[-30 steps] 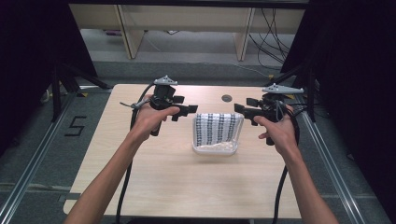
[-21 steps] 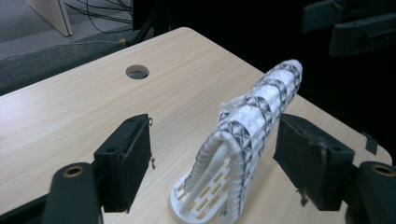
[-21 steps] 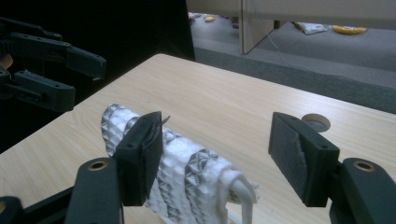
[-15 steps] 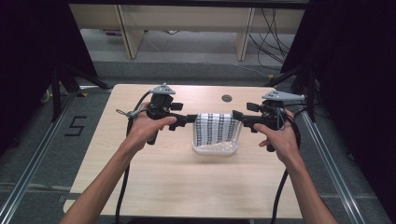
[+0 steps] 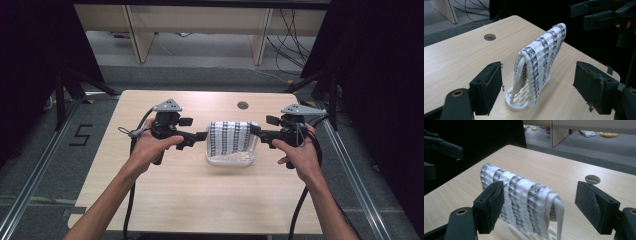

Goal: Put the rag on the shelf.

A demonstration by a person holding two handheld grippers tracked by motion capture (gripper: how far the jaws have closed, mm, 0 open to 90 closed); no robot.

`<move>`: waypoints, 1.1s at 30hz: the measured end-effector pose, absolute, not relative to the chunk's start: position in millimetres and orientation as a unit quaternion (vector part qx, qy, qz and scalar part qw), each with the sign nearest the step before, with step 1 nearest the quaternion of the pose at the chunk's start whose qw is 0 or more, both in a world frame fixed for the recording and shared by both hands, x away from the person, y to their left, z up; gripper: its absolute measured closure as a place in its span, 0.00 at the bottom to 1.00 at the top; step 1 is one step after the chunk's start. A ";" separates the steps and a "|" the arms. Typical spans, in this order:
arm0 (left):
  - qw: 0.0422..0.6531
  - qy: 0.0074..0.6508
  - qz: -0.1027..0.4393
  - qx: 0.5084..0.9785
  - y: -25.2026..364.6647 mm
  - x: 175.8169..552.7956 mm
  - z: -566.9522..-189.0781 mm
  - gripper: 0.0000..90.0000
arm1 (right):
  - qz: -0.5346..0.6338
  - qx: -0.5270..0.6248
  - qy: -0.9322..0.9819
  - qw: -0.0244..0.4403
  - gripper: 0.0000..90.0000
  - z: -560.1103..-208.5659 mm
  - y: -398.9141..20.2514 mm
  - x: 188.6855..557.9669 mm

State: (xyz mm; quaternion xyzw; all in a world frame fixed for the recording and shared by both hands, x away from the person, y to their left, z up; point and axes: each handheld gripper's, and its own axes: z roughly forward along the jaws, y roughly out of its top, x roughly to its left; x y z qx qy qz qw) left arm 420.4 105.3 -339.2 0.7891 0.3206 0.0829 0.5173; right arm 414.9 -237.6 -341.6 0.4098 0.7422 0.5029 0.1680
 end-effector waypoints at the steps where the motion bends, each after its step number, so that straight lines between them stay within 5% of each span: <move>1: 0.519 0.321 0.083 0.788 107.4 417.8 -340.4 0.25 | 0.504 0.412 0.741 0.166 0.28 -342.5 -237.0 413.3; 33: 0.513 0.307 0.074 0.798 120.2 373.5 -381.7 0.25 | 0.506 0.386 0.754 0.162 0.27 -354.7 -230.1 375.5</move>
